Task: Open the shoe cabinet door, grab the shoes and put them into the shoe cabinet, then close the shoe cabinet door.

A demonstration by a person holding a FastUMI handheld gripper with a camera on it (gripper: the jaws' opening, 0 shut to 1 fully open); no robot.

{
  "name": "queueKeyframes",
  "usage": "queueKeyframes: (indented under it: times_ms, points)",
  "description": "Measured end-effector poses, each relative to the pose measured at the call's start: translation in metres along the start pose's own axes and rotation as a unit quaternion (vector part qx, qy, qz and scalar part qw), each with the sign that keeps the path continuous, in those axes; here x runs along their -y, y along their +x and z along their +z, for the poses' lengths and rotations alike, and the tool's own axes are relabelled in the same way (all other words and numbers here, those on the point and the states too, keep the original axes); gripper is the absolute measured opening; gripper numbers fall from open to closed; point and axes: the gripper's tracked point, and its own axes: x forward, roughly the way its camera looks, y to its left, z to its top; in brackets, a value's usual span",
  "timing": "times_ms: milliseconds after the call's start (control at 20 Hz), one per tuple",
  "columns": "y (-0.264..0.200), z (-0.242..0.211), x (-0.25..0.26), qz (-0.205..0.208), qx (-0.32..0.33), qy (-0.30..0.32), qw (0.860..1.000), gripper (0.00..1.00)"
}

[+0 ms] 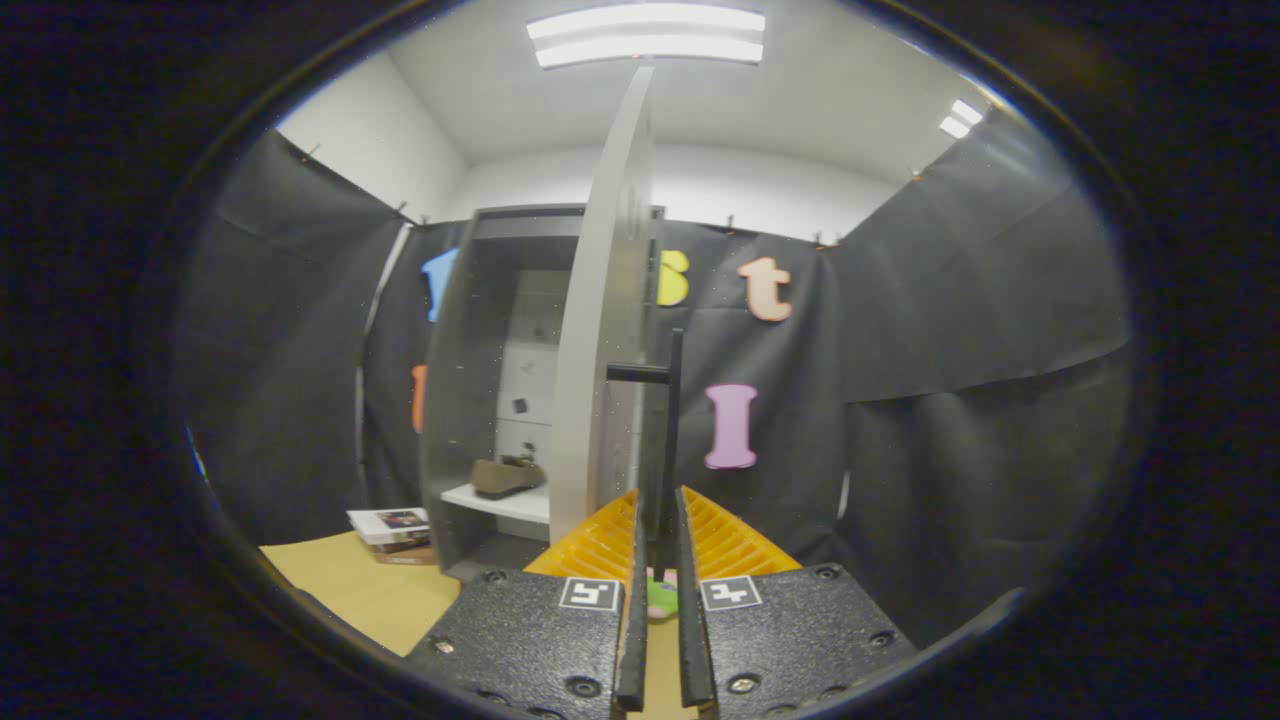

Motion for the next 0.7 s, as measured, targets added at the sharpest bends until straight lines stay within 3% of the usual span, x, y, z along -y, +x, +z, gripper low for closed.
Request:
queueKeyframes:
  times_ms: [50,150,200,300,400,500,700]
  points:
    - [-0.003,0.000,0.015,-0.020,0.006,0.002,1.000,0.16]
    - [-0.008,-0.004,0.005,0.000,0.001,0.029,1.000,0.19]
    - [-0.008,-0.014,0.001,0.003,-0.011,0.035,0.999,0.38]
    - [-0.018,-0.020,-0.004,-0.009,-0.021,0.030,0.999,0.62]
    - [-0.025,-0.015,0.010,-0.058,-0.010,0.002,0.998,0.75]
    - [-0.034,-0.010,0.007,-0.068,0.009,-0.010,0.998,0.86]
    - [-0.062,-0.010,-0.037,-0.022,0.007,0.027,0.999,0.98]
